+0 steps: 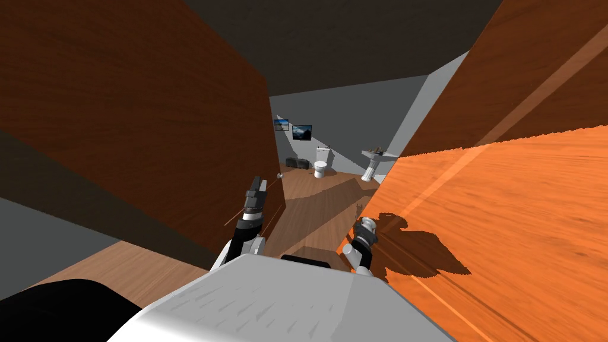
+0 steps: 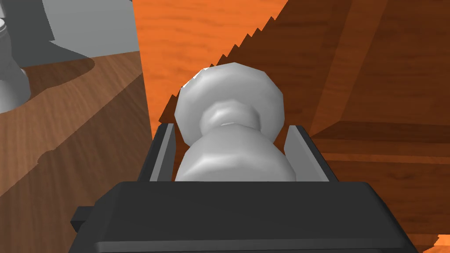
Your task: Push the door open
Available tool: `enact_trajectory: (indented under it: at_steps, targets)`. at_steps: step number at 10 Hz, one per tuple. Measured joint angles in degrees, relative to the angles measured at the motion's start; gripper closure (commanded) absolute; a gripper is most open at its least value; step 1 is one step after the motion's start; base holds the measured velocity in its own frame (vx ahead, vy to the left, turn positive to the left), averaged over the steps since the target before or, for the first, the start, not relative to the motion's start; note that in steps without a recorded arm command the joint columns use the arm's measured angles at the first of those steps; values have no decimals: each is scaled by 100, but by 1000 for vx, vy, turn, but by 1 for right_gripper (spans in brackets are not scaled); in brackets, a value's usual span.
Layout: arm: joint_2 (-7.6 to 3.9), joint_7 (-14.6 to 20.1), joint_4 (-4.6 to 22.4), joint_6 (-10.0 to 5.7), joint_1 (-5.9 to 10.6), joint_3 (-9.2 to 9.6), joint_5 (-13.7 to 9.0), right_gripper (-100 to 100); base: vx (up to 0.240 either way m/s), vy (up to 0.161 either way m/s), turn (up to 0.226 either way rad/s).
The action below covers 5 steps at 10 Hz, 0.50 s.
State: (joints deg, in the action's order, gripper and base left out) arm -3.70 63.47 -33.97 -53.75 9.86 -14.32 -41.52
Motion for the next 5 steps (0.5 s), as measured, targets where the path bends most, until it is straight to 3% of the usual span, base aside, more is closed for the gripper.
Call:
enact_trajectory:
  at_steps: [1, 3, 5]
  targets:
    - [-57, 9, 140, -44, 98, -57, -42, 100, 151, -51, -18]
    - [-25, -114, -264, 72, -128, -133, -99, 100, 152, -42, -42]
    - [-68, -150, -272, 95, -110, -189, -138, 100, 29, -19, 1]
